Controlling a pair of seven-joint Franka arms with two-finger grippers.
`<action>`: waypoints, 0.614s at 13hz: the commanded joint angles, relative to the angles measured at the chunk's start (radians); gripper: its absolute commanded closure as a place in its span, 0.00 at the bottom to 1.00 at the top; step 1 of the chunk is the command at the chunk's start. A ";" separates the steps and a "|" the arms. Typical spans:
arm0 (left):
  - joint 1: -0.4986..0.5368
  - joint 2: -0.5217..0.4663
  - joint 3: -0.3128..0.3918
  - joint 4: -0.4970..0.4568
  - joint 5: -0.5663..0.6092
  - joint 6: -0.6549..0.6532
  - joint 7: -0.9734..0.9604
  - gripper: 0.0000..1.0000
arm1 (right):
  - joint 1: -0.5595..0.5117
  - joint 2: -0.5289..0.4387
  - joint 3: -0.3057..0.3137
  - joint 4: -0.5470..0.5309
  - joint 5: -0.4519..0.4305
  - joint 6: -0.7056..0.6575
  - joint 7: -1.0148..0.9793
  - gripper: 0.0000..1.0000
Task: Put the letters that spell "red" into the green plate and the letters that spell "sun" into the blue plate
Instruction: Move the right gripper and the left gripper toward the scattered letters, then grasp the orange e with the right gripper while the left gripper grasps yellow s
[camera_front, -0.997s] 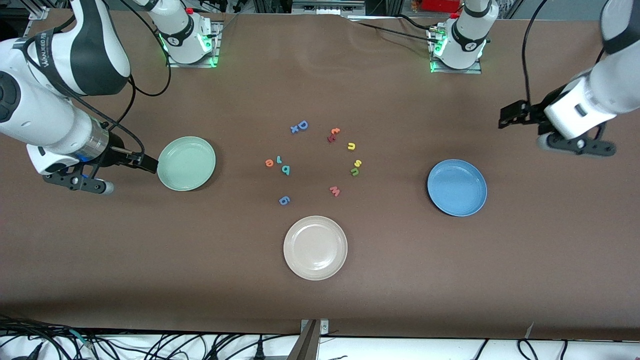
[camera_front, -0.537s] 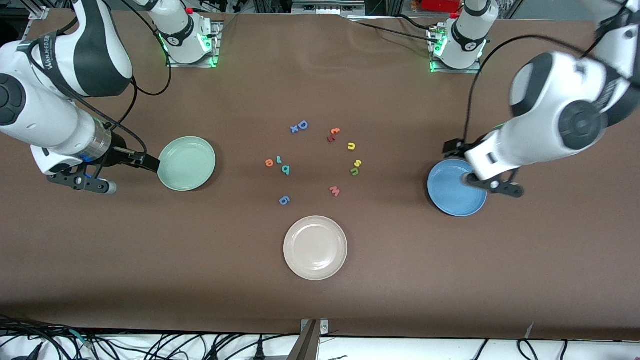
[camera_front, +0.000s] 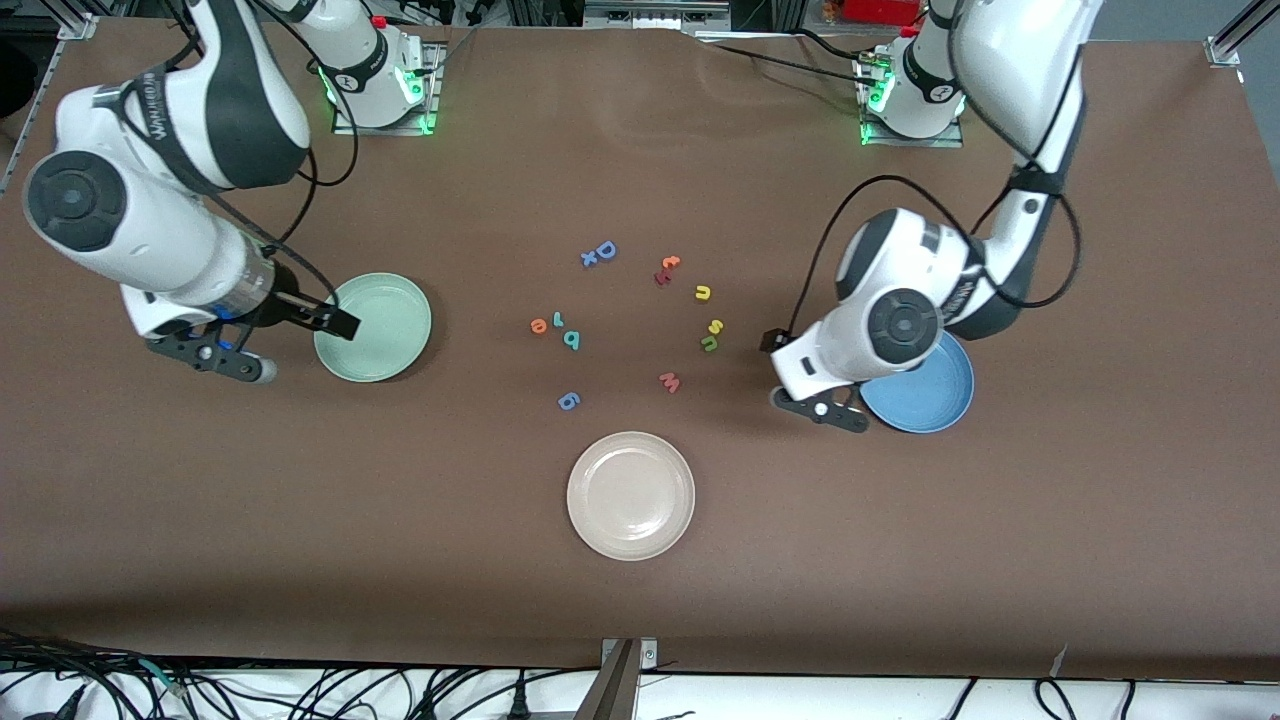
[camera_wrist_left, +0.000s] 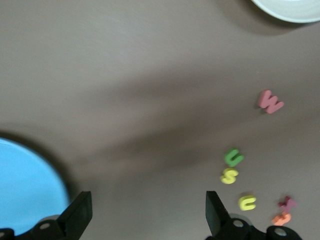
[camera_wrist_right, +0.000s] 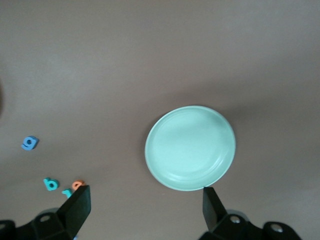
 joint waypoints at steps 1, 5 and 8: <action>-0.093 0.003 0.013 -0.013 0.017 0.009 -0.111 0.00 | -0.004 -0.001 0.058 -0.052 0.000 0.056 0.132 0.01; -0.157 0.021 0.013 -0.134 0.019 0.242 -0.136 0.00 | 0.004 0.076 0.143 -0.053 -0.001 0.082 0.384 0.01; -0.176 0.009 0.013 -0.233 0.028 0.306 -0.179 0.01 | 0.048 0.121 0.156 -0.078 -0.001 0.142 0.528 0.01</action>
